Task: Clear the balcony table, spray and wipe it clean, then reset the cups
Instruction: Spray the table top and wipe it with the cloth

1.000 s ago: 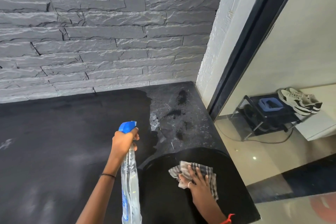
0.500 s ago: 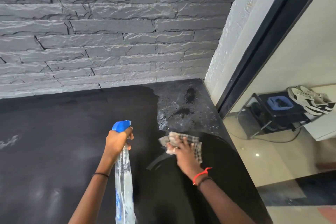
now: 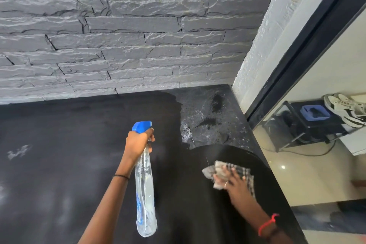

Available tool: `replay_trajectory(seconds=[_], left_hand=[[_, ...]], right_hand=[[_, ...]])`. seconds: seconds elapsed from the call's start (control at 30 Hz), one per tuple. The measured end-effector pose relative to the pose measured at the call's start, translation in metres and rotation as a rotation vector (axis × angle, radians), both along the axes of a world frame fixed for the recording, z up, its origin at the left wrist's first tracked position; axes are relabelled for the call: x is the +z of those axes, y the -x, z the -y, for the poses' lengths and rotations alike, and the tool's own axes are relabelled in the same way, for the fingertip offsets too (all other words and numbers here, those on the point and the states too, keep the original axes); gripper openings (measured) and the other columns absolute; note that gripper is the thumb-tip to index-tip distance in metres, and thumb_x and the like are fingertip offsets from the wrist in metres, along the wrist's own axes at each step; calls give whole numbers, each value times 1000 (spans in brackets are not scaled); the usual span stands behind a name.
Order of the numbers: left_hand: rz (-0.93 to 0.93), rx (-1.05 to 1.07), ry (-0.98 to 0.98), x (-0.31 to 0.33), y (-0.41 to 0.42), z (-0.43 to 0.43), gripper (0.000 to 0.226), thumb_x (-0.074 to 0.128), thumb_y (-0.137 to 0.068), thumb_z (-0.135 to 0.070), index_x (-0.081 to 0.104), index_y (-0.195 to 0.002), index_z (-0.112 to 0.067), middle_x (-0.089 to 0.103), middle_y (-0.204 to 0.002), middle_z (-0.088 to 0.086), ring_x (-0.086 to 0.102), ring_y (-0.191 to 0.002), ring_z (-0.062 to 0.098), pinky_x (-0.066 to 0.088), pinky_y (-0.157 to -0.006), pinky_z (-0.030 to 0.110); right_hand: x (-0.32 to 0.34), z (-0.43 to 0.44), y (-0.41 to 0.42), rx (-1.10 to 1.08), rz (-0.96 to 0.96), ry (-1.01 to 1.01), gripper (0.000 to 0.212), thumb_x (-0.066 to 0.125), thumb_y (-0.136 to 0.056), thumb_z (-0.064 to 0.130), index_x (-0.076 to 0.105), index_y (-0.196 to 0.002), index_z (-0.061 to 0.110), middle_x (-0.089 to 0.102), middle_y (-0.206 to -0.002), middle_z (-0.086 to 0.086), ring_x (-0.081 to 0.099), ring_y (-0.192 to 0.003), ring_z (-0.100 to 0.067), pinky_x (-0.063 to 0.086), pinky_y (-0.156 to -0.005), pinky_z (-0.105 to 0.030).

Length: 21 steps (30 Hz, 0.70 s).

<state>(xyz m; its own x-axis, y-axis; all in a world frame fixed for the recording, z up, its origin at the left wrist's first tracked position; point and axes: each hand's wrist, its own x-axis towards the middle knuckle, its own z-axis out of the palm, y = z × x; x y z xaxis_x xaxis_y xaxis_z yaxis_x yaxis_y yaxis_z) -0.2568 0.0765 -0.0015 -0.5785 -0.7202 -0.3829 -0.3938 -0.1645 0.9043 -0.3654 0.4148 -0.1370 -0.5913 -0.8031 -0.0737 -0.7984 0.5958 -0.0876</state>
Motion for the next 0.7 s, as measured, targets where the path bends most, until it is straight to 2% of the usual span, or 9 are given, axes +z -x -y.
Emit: replay_trajectory(seconds=[0.07, 0.13, 0.2, 0.3, 0.4, 0.47, 0.57, 0.63, 0.7], left_hand=[[-1, -16, 19, 0, -1, 3, 27, 58, -85, -20, 59, -60, -8, 63, -67, 8, 49, -41, 20, 42, -53, 30], [-3, -27, 27, -1, -3, 6, 27, 59, -84, -21, 58, -59, -10, 63, -67, 7, 49, -42, 20, 42, -54, 30], [-3, -25, 33, -2, -5, 9, 25, 59, -83, -20, 59, -60, -11, 63, -67, 7, 49, -42, 21, 42, -54, 31], [-9, -20, 42, -1, -7, 14, 19, 60, -82, -19, 60, -64, -12, 63, -66, 8, 50, -44, 23, 42, -54, 31], [-3, -30, 51, -1, -4, 15, 17, 60, -83, -18, 60, -67, -12, 63, -66, 7, 50, -45, 22, 42, -54, 30], [2, -44, 55, 1, 2, 14, 20, 60, -84, -17, 60, -66, -10, 63, -66, 7, 50, -44, 20, 43, -54, 30], [-13, -63, 55, 3, 11, 12, 22, 59, -86, -17, 59, -66, -8, 62, -68, 9, 50, -43, 20, 43, -52, 30], [-30, -74, 59, 6, 19, 8, 20, 59, -85, -18, 59, -67, -9, 62, -69, 10, 49, -42, 20, 43, -52, 30], [-41, -89, 73, 8, 25, 4, 17, 59, -81, -21, 59, -68, -11, 62, -69, 10, 49, -40, 21, 43, -54, 32]], right_hand=[[11, 15, 42, -99, 100, -50, 91, 66, -53, -8, 51, -131, 36, 37, -146, -8, 57, -113, -43, 48, -91, -51], [19, 45, 72, -186, 135, -83, 85, 57, -66, -16, 46, -138, 29, 22, -152, -11, 36, -132, -46, 30, -110, -53], [28, 81, 88, -215, 199, -95, 82, 41, -79, -13, 32, -144, 34, 7, -158, -7, 12, -144, -38, 12, -117, -51], [33, 134, 80, -174, 225, -75, 79, 38, -81, -11, 32, -144, 36, 4, -159, -2, 4, -144, -38, 10, -115, -56], [37, 154, 41, -25, 236, -91, 76, 37, -83, -8, 33, -144, 36, 1, -160, -1, 2, -145, -36, 13, -116, -50], [31, 142, 13, 62, 223, -31, 77, 40, -80, -8, 37, -142, 38, 6, -159, -1, 9, -145, -33, 18, -114, -51], [9, 94, -20, 138, 155, 2, 83, 46, -60, 7, 42, -134, 46, 26, -154, 1, 39, -134, -28, 46, -97, -50], [0, 50, -24, 94, 168, -3, 87, 37, -59, 18, 27, -139, 51, 10, -159, 6, 25, -139, -24, 36, -105, -44], [-5, 1, -10, 26, 148, 10, 70, 41, -63, 21, 46, -128, 49, 0, -158, 13, 15, -143, -19, 26, -108, -37]])
